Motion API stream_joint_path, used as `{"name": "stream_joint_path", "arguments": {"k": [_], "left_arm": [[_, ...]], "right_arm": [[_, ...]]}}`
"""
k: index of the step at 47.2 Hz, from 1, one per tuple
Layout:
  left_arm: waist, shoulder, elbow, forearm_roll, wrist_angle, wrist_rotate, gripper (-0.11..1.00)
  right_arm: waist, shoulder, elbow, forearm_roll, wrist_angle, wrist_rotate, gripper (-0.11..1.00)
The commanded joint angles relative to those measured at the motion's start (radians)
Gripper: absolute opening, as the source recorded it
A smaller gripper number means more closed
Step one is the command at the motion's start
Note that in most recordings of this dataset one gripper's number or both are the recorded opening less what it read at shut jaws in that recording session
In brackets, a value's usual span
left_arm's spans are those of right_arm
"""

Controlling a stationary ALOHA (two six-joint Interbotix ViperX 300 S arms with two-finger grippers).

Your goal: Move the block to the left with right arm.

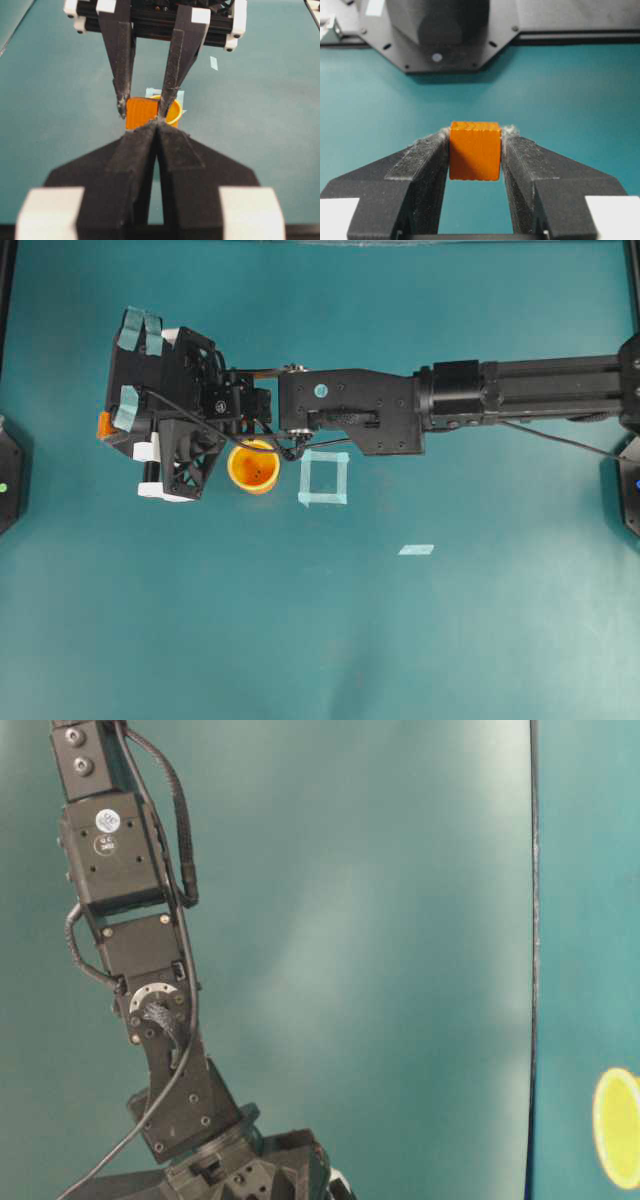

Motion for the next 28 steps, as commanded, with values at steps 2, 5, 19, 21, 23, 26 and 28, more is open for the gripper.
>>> {"name": "stream_joint_path", "arguments": {"k": [2, 5, 19, 21, 23, 26, 28], "left_arm": [[0.003, 0.006, -0.028, 0.002, -0.018, -0.012, 0.0], [0.003, 0.008, -0.025, 0.002, -0.023, 0.0, 0.0], [0.003, 0.012, -0.02, 0.002, -0.025, 0.003, 0.0], [0.003, 0.012, -0.021, 0.002, -0.025, 0.005, 0.0], [0.003, 0.014, -0.021, 0.002, -0.025, 0.005, 0.0], [0.003, 0.012, -0.02, 0.002, -0.025, 0.005, 0.0], [0.003, 0.012, -0.02, 0.002, -0.025, 0.005, 0.0]], "right_arm": [[0.015, -0.021, -0.028, 0.017, -0.008, 0.003, 0.41], [0.02, -0.021, -0.023, 0.018, -0.002, 0.003, 0.41], [0.021, -0.021, -0.023, 0.02, 0.06, 0.005, 0.41], [0.021, -0.023, -0.023, 0.02, 0.06, 0.003, 0.41], [0.021, -0.021, -0.023, 0.021, 0.06, 0.003, 0.41], [0.021, -0.021, -0.023, 0.02, 0.06, 0.003, 0.41], [0.021, -0.021, -0.023, 0.02, 0.06, 0.003, 0.41]]}}
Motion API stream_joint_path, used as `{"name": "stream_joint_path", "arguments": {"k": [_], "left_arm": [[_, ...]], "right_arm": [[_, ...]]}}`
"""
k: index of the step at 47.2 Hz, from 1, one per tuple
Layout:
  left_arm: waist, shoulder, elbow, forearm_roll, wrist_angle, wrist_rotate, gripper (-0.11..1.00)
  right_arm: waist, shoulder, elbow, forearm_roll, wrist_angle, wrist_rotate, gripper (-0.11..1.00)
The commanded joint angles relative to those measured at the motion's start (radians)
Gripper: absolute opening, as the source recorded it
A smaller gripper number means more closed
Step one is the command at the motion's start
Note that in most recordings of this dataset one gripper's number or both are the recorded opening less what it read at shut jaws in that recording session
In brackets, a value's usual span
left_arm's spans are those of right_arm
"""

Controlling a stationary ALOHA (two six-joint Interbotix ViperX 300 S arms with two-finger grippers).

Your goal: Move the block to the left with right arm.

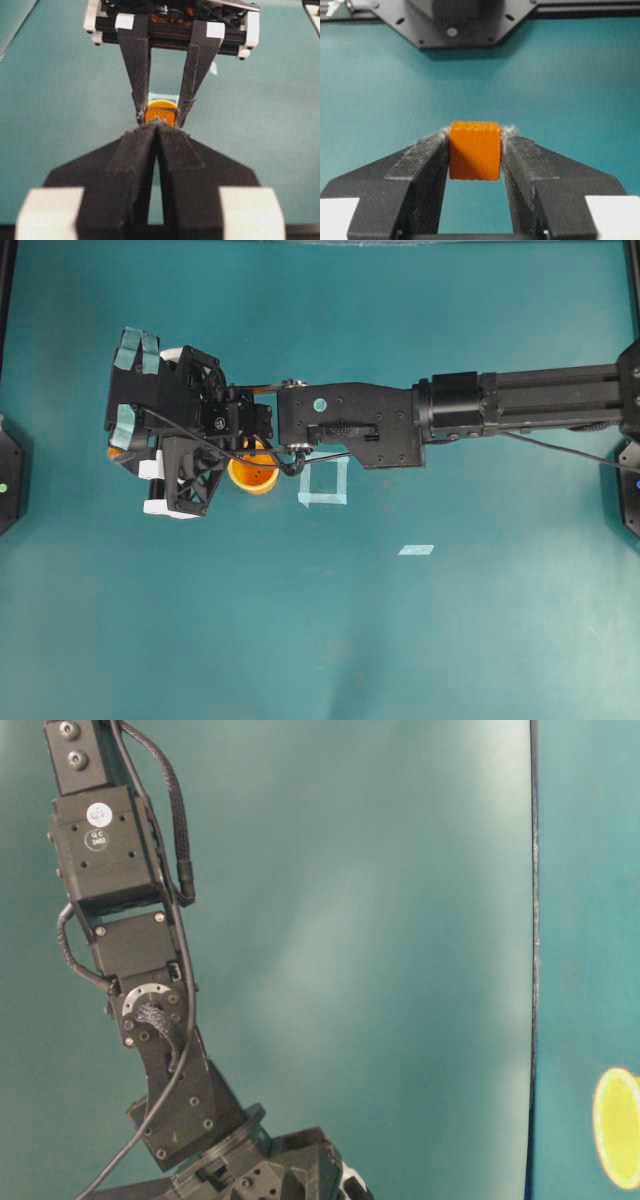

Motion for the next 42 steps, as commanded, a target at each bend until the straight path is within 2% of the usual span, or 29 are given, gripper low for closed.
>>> {"name": "stream_joint_path", "arguments": {"k": [1, 42], "left_arm": [[0.002, 0.014, -0.02, 0.002, -0.011, 0.002, 0.0], [0.002, 0.014, -0.02, 0.002, -0.011, -0.011, 0.0]], "right_arm": [[0.003, -0.023, -0.023, 0.002, -0.003, 0.002, 0.41], [0.003, -0.023, -0.023, 0.003, 0.003, 0.003, 0.41]]}}
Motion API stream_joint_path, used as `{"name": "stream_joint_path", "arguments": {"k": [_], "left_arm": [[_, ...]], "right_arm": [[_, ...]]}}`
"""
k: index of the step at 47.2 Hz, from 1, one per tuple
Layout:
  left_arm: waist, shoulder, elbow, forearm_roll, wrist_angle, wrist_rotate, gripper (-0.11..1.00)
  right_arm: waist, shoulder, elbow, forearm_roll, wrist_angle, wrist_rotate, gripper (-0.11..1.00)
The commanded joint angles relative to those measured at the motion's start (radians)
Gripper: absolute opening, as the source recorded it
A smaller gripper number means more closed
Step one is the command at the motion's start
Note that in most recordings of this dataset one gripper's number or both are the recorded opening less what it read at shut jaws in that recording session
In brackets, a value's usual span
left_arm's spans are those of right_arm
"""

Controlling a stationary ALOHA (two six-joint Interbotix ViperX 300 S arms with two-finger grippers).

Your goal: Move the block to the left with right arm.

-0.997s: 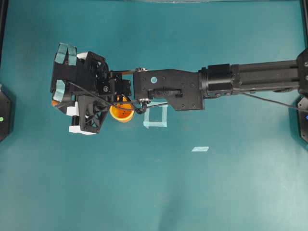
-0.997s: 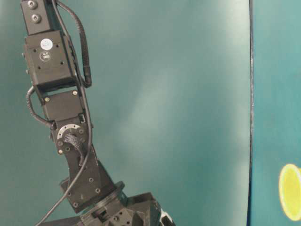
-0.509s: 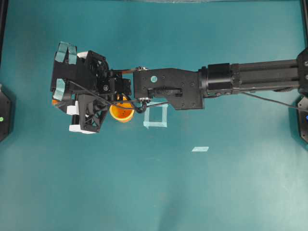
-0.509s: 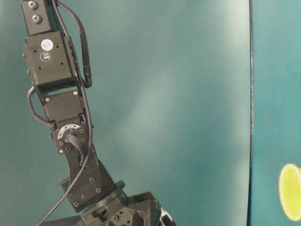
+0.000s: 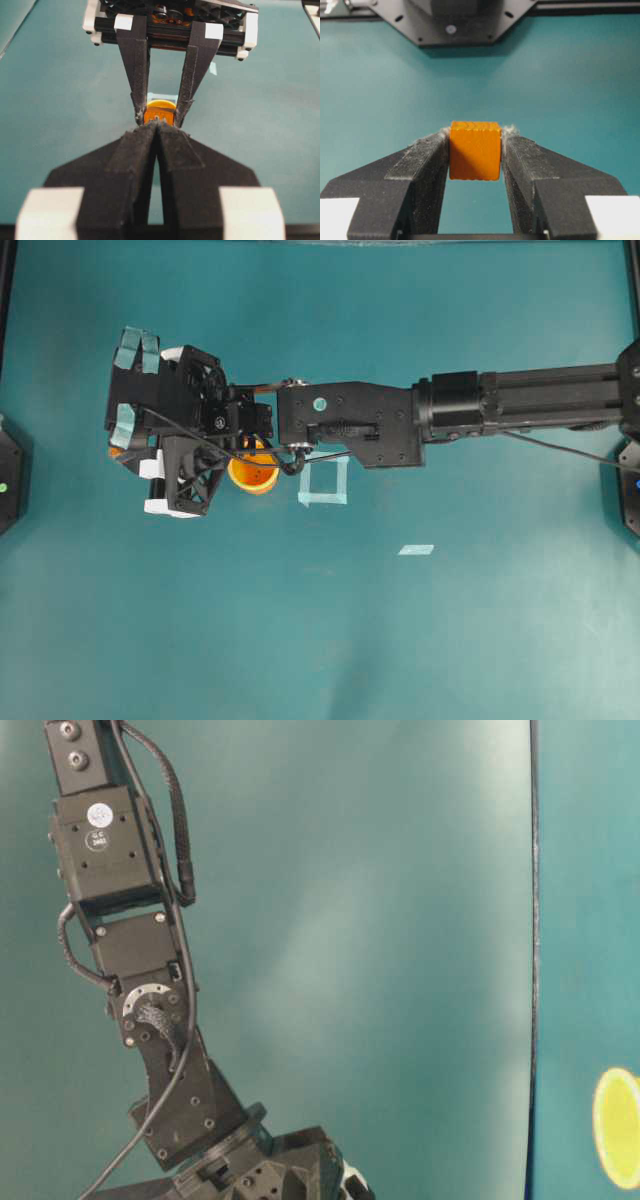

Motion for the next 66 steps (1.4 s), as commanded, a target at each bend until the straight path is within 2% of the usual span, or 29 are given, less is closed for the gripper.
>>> {"name": "stream_joint_path", "arguments": {"k": [1, 66], "left_arm": [[0.002, 0.012, -0.018, 0.003, -0.011, -0.003, 0.0], [0.002, 0.014, -0.017, 0.003, -0.011, -0.006, 0.0]], "right_arm": [[0.003, -0.023, -0.023, 0.0, -0.005, 0.002, 0.41], [0.003, -0.023, -0.02, 0.003, 0.011, 0.002, 0.41]]}}
